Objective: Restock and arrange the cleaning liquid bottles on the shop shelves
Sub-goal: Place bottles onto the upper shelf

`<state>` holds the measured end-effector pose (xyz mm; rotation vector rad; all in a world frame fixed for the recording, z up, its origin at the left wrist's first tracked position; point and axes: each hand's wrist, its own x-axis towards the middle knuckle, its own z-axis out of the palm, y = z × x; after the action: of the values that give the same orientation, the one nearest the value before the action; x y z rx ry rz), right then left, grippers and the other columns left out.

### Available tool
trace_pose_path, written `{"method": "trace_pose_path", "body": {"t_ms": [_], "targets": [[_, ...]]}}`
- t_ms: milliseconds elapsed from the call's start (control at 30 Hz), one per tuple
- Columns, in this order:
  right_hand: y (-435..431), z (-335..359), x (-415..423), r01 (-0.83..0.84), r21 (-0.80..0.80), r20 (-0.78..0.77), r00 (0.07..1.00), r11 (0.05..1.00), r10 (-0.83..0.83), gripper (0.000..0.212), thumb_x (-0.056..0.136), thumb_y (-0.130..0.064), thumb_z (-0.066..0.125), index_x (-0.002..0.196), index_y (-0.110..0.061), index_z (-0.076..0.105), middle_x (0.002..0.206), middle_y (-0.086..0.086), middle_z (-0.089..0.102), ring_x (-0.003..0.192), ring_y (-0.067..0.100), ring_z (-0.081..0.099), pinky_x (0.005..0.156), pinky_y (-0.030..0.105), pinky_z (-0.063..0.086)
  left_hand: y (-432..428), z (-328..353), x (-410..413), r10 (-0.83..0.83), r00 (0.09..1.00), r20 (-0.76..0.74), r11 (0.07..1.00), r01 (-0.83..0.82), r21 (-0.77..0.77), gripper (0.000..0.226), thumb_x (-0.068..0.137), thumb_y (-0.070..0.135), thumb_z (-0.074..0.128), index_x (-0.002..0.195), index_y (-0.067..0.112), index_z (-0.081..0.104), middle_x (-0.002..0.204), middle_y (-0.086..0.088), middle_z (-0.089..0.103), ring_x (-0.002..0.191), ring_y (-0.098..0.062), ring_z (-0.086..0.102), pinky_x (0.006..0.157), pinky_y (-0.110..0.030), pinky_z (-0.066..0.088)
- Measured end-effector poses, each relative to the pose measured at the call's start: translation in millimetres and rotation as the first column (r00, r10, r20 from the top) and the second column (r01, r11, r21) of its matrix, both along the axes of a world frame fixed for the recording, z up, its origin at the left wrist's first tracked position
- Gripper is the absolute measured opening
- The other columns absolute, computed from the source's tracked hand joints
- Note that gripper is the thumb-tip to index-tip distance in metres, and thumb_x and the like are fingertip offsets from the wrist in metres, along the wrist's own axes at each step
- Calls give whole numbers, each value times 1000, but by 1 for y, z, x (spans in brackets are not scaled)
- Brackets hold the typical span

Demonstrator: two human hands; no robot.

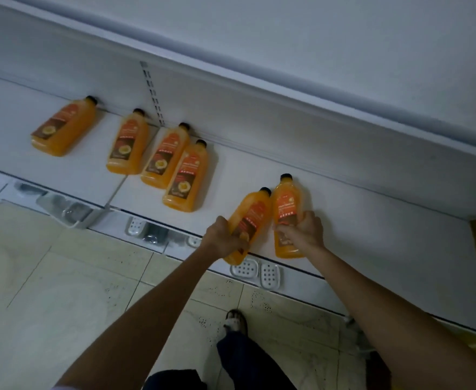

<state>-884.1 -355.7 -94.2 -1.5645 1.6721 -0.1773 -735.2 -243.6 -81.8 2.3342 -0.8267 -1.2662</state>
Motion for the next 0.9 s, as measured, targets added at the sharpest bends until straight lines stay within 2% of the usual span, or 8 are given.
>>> {"method": "trace_pose_path", "body": {"t_ms": [100, 200, 300, 400, 500, 600, 767, 900], "targets": [[20, 19, 28, 12, -39, 75, 997, 999, -9, 64, 66, -33, 82, 116, -7, 52, 112, 13, 60, 86, 24, 58, 70, 30, 46, 32, 11, 15, 96, 994, -51, 993, -100, -70, 65, 73, 30, 75, 122, 9, 39, 119, -11, 53, 98, -22, 50, 79, -34, 46], [45, 46, 70, -40, -40, 176, 983, 998, 47, 55, 69, -29, 81, 113, -10, 53, 109, 12, 64, 79, 20, 55, 68, 26, 40, 76, 33, 47, 161, 983, -86, 973, -172, -155, 69, 75, 31, 74, 129, 13, 36, 121, -7, 50, 105, -21, 50, 86, -33, 47], [82, 75, 130, -165, -74, 267, 947, 984, 179, 67, 71, -29, 81, 126, -14, 45, 119, 12, 60, 87, 22, 55, 73, 28, 41, 129, 64, 92, 301, 945, -125, 909, -324, -262, 79, 70, 27, 78, 135, 21, 33, 124, -7, 51, 104, -22, 52, 86, -33, 47], [129, 98, 196, -291, -62, 341, 893, 955, 295, 99, 73, -30, 80, 149, -25, 17, 139, 13, 47, 116, 32, 53, 90, 36, 44, 201, 97, 140, 437, 892, -119, 815, -449, -366, 94, 52, 36, 73, 137, 30, 33, 128, -9, 52, 108, -25, 54, 92, -39, 48], [183, 118, 257, -419, -86, 409, 813, 904, 415, 100, 73, -28, 78, 150, -32, 14, 145, 8, 41, 122, 33, 48, 97, 40, 41, 279, 127, 188, 575, 814, -82, 714, -548, -435, 104, 43, 53, 68, 139, 31, 35, 131, -7, 51, 112, -26, 54, 96, -44, 47], [231, 141, 312, -537, -114, 466, 715, 836, 522, 99, 74, -26, 79, 150, -32, 16, 143, 5, 43, 121, 29, 48, 87, 30, 40, 343, 149, 233, 710, 699, -86, 575, -647, -501, 108, 37, 58, 64, 138, 30, 37, 130, -9, 53, 111, -29, 56, 93, -47, 50], [283, 169, 391, -700, -211, 478, 535, 682, 697, 99, 75, -22, 79, 150, -30, 15, 143, 3, 42, 119, 24, 48, 85, 26, 34, 402, 171, 294, 826, 527, -201, 321, -732, -601, 87, 60, 30, 78, 137, 27, 38, 127, -10, 53, 105, -27, 57, 72, -31, 49], [304, 172, 460, -782, -241, 450, 434, 574, 781, 99, 74, -26, 79, 149, -30, 14, 145, 2, 37, 125, 26, 44, 85, 30, 35, 425, 162, 346, 860, 446, -248, 213, -755, -620, 73, 78, 18, 73, 139, 25, 35, 127, -7, 50, 107, -25, 54, 75, -32, 48]]}}
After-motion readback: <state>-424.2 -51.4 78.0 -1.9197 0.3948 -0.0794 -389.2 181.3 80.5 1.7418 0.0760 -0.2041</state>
